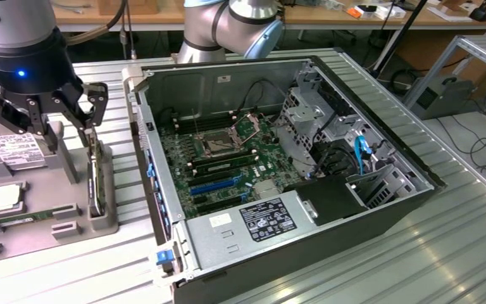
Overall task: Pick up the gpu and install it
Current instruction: 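Pick up the gpu and move the gpu toward the slot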
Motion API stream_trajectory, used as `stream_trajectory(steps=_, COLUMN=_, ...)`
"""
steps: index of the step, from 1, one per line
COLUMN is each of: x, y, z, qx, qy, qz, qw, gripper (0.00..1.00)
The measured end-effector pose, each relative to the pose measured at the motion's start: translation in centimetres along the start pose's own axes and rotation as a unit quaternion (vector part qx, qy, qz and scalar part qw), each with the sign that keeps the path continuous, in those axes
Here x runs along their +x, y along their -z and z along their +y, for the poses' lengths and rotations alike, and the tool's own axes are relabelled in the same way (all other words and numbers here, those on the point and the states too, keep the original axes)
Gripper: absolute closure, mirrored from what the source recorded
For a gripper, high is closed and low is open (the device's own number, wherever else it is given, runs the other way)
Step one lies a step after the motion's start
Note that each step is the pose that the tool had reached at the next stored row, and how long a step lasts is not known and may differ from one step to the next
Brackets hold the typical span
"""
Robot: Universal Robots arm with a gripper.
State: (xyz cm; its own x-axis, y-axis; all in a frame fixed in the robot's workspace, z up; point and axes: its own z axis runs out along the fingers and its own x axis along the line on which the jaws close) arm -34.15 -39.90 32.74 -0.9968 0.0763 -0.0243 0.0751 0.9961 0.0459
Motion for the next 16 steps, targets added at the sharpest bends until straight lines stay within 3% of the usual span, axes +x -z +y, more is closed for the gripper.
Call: stream_trajectory(steps=16, x=0.02, y=-0.70, z=-0.03, qx=0.0000, qy=0.000, qz=0.0000, qw=1.0000, gripper=0.52)
